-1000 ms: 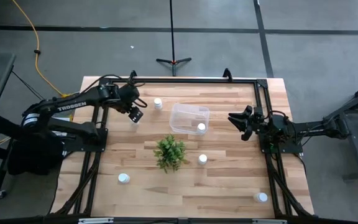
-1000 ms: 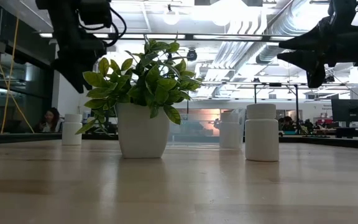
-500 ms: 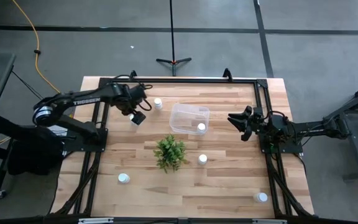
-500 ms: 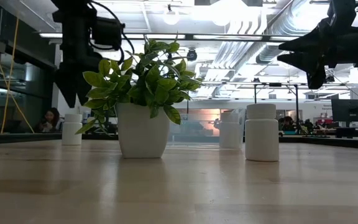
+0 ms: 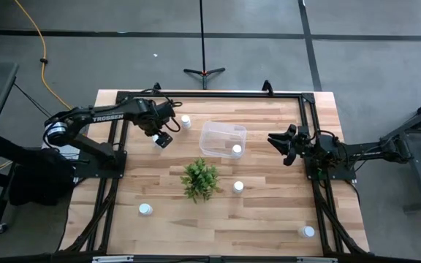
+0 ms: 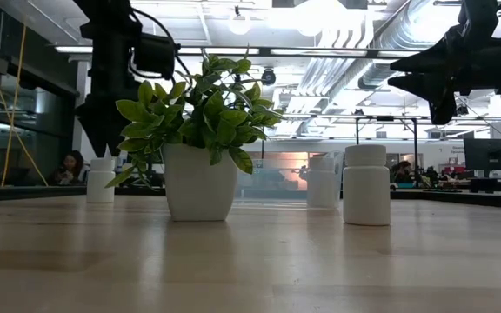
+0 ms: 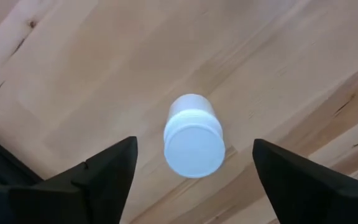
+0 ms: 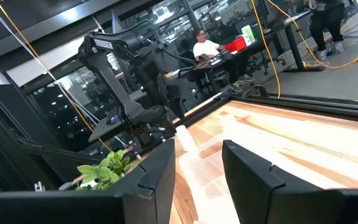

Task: Pick and place pill bottles into a basket
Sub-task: Put the white pill bottle in the transparent bin

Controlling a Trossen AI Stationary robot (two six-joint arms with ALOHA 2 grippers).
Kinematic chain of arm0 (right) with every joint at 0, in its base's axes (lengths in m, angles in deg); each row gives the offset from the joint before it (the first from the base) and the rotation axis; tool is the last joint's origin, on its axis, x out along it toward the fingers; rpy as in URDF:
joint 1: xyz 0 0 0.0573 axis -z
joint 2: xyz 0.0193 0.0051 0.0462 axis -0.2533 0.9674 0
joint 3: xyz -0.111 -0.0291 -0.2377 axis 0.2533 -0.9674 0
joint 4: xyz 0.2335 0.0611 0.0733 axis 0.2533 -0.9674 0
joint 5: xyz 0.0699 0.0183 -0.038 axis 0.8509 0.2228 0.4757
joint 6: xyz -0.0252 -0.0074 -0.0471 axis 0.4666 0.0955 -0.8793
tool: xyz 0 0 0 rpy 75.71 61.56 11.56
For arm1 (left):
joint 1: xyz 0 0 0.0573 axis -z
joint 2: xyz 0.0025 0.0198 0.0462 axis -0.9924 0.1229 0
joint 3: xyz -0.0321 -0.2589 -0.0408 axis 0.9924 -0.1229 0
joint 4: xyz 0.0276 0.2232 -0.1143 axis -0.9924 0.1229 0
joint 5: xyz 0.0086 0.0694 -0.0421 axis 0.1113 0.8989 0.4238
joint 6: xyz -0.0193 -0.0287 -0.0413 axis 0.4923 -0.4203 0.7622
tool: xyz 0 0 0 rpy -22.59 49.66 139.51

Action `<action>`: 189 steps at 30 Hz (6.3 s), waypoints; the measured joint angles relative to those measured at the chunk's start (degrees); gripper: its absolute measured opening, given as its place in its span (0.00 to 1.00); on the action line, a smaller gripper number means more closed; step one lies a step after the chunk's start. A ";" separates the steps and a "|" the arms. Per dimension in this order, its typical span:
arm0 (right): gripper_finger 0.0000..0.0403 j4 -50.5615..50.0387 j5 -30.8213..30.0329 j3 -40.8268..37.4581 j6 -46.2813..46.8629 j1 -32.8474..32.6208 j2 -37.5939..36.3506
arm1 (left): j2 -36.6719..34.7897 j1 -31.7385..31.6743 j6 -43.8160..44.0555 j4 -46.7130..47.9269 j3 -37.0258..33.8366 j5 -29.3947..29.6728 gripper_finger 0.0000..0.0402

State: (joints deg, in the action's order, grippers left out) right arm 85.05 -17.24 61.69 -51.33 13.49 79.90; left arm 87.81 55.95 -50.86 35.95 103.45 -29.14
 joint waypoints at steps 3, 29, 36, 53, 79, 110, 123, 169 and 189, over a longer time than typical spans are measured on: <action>0.31 0.00 0.00 0.01 -0.02 0.01 0.01 | 1.61 0.01 -0.49 0.07 0.00 -0.05 0.91; 0.31 -0.02 0.00 0.01 -0.04 0.01 0.01 | 4.25 0.01 -9.18 0.35 -0.02 -0.23 0.86; 0.31 -0.20 0.00 0.01 -0.07 0.01 -0.01 | 4.25 0.01 -10.59 0.17 -0.04 -0.42 0.86; 0.31 -0.92 -0.01 0.01 -0.07 0.01 0.01 | 4.23 0.01 -13.08 -0.68 -1.86 0.43 0.85; 0.31 -0.90 -0.02 0.01 0.02 0.01 0.00 | 4.23 0.01 -13.11 -1.98 -1.86 -0.05 0.74; 0.31 -0.87 -0.02 0.01 -0.02 0.01 -0.01 | 4.18 0.01 -15.74 -1.57 -1.86 -2.25 0.49; 0.31 -0.87 -0.05 0.01 -0.07 0.01 0.00 | 4.18 0.01 -16.75 0.18 -1.86 -2.71 0.49; 0.31 -1.30 -0.44 0.01 -0.09 0.01 -0.01 | -1.22 -0.36 -13.11 -0.82 6.42 -10.53 0.49; 0.31 -1.31 -0.47 0.01 -0.09 0.04 0.00 | -1.22 -0.36 -12.70 -5.53 14.80 -17.45 0.49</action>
State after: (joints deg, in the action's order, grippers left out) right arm 83.74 -17.71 61.69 -51.42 13.52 79.91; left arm 86.59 55.59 -63.55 30.42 118.25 -46.59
